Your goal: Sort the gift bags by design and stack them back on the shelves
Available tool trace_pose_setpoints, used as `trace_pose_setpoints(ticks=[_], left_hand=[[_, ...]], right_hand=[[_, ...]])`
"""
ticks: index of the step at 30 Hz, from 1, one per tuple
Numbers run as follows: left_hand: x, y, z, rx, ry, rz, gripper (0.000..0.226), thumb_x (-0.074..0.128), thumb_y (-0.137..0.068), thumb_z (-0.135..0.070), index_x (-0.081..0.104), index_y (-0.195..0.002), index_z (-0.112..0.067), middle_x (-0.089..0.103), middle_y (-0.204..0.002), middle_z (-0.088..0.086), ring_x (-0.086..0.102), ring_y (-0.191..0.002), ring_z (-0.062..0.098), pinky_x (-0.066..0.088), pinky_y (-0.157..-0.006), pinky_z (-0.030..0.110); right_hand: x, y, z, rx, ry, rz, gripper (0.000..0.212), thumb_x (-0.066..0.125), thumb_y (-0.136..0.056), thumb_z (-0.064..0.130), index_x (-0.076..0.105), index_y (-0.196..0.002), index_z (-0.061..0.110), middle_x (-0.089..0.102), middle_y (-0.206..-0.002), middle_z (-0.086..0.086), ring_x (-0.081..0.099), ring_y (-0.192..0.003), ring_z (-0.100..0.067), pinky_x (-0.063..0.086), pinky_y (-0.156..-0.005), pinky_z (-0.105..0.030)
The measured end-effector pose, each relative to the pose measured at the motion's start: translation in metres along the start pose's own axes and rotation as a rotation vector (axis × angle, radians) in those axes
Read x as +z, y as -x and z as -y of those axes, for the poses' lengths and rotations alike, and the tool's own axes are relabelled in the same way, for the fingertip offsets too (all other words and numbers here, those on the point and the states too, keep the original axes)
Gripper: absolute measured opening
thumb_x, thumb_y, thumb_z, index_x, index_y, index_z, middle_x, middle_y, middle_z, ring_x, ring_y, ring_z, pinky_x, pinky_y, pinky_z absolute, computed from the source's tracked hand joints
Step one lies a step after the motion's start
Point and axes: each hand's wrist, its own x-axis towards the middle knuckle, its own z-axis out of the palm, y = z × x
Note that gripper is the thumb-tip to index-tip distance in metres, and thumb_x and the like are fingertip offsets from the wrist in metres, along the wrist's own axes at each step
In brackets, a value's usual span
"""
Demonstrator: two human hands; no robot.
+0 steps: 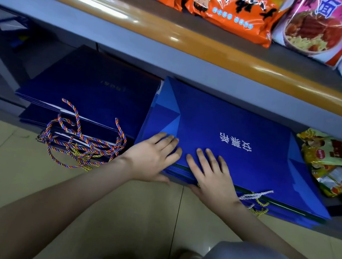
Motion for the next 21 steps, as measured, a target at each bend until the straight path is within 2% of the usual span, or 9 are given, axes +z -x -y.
trace_pose_setpoints(ticks=[3,6,10,13,15,17,19,21], left_hand=[[0.008,-0.009,0.004,-0.057,-0.093,0.044,0.081,0.07,-0.07,-0.058,0.038,-0.121,-0.003,0.06,-0.122,0.024,0.06,-0.11,0.034,0.047,-0.097,0.042],[0.008,-0.027,0.01,-0.129,-0.085,0.069,0.07,0.078,-0.071,-0.041,0.041,-0.114,0.0,0.066,-0.109,0.025,0.066,-0.098,0.034,0.055,-0.084,0.038],[0.006,-0.045,0.018,-0.148,-0.059,0.051,0.05,0.074,-0.069,-0.011,0.045,-0.108,0.0,0.068,-0.096,0.024,0.068,-0.086,0.035,0.057,-0.072,0.038],[0.004,-0.048,0.016,-0.149,-0.055,0.011,0.034,0.054,-0.072,0.003,0.048,-0.105,0.002,0.068,-0.092,0.025,0.069,-0.082,0.036,0.058,-0.067,0.038],[0.003,-0.049,0.016,-0.146,-0.051,-0.006,0.029,0.048,-0.076,0.003,0.051,-0.104,0.003,0.068,-0.09,0.025,0.069,-0.081,0.036,0.058,-0.066,0.038],[0.002,-0.054,0.021,-0.138,-0.048,-0.007,0.028,0.063,-0.079,-0.009,0.056,-0.103,0.002,0.068,-0.087,0.021,0.068,-0.078,0.035,0.057,-0.064,0.037],[-0.003,-0.06,0.029,-0.127,-0.033,-0.012,0.039,0.073,-0.076,-0.025,0.059,-0.103,0.001,0.067,-0.084,0.018,0.067,-0.076,0.033,0.055,-0.061,0.036],[-0.01,-0.064,0.034,-0.128,-0.035,-0.019,0.05,0.073,-0.074,-0.033,0.053,-0.106,0.0,0.067,-0.086,0.017,0.066,-0.076,0.032,0.055,-0.062,0.036]], right_hand=[[0.001,-0.007,-0.011,-0.005,0.015,0.005,0.089,0.078,-0.068,0.049,0.035,-0.139,0.015,0.056,-0.132,-0.017,0.055,-0.119,-0.037,0.048,-0.093,-0.052],[-0.002,-0.013,-0.026,0.006,0.043,-0.046,0.082,0.075,-0.074,0.046,0.036,-0.138,0.013,0.057,-0.13,-0.016,0.057,-0.118,-0.034,0.048,-0.095,-0.049],[-0.009,-0.006,-0.04,0.097,0.109,-0.158,0.076,0.073,-0.076,0.043,0.039,-0.137,0.012,0.054,-0.133,-0.015,0.054,-0.119,-0.03,0.035,-0.103,-0.052],[-0.006,0.009,-0.047,0.204,0.094,-0.131,0.093,0.084,-0.06,0.036,0.037,-0.137,0.013,0.053,-0.133,-0.017,0.052,-0.116,-0.033,0.031,-0.1,-0.05],[-0.006,0.015,-0.054,0.239,0.083,-0.112,0.101,0.089,-0.051,0.031,0.037,-0.135,0.012,0.057,-0.125,-0.016,0.049,-0.109,-0.032,0.034,-0.093,-0.047],[-0.007,0.015,-0.061,0.241,0.077,-0.127,0.099,0.09,-0.051,0.027,0.038,-0.132,0.008,0.059,-0.115,-0.015,0.048,-0.1,-0.031,0.034,-0.084,-0.042],[-0.013,0.01,-0.069,0.221,0.076,-0.151,0.093,0.089,-0.052,0.021,0.04,-0.129,0.005,0.061,-0.11,-0.015,0.05,-0.092,-0.031,0.035,-0.08,-0.04],[-0.019,0.006,-0.077,0.193,0.069,-0.158,0.089,0.087,-0.052,0.015,0.04,-0.128,0.004,0.062,-0.105,-0.015,0.054,-0.087,-0.033,0.042,-0.077,-0.04]])
